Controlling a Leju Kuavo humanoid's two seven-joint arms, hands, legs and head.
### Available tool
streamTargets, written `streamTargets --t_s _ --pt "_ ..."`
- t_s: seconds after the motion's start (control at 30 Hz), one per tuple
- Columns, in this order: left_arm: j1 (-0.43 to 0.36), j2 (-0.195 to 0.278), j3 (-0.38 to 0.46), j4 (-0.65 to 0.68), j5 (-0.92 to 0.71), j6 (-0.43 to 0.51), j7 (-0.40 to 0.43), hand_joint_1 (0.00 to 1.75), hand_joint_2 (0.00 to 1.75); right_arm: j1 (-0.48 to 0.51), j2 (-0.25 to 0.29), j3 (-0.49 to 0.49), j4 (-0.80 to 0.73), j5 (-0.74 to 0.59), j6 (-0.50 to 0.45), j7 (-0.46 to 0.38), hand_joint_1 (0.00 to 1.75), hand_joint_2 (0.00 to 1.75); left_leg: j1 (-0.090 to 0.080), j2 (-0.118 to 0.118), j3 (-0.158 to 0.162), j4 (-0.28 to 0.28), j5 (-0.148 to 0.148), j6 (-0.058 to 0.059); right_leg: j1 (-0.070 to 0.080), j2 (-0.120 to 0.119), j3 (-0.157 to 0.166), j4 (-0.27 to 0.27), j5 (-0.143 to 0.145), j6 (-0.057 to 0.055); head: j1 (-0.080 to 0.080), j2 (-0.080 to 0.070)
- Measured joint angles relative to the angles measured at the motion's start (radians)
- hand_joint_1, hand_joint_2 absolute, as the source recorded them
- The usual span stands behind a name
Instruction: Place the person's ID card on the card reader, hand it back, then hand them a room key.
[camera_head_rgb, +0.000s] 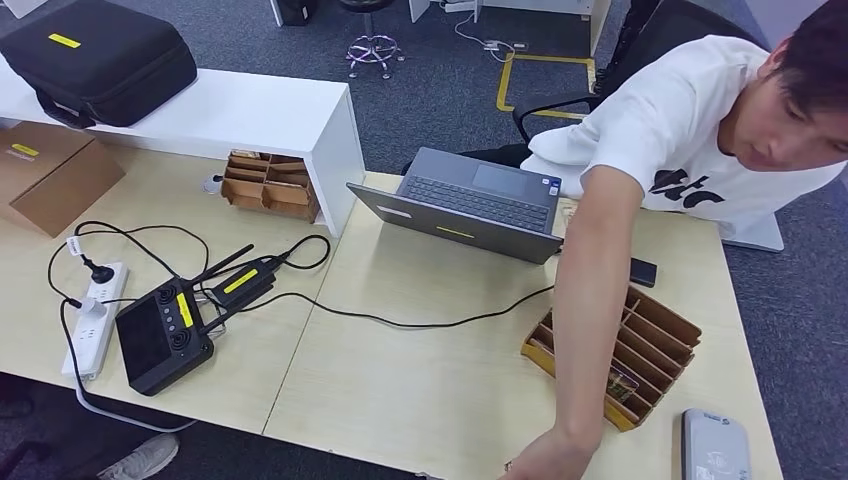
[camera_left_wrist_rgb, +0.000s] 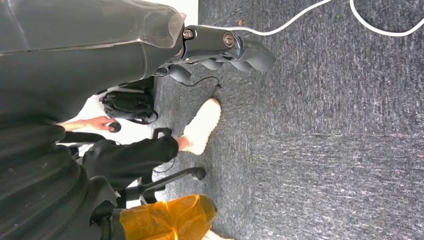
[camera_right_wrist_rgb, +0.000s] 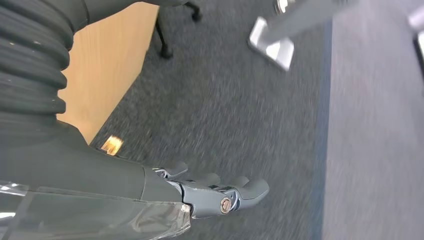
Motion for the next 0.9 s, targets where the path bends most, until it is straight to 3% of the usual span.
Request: streamTargets --t_s 0.37,0.9 --pt "0.000 0.000 -0.036 0.000 0.000 0.007 -0.005 0.00 1.75 0.123 0.035 -0.120 0.048 -0.063 -0.049 0.048 0.00 1.75 0.000 0.000 0.000 0.000 -0.001 0.001 0.000 0.000 0.000 0.000 -0.002 0.000 0.000 0.000" --pt "-0.001 0.010 -0.091 0.000 0.000 0.007 -0.027 0.00 1.75 0.230 0.144 -0.147 0.125 0.028 -0.084 0.186 0.00 1.75 0.000 0.002 0.001 -0.001 -0.001 0.001 0.000 0.001 0.000 0.000 -0.002 0.000 0.000 0.000"
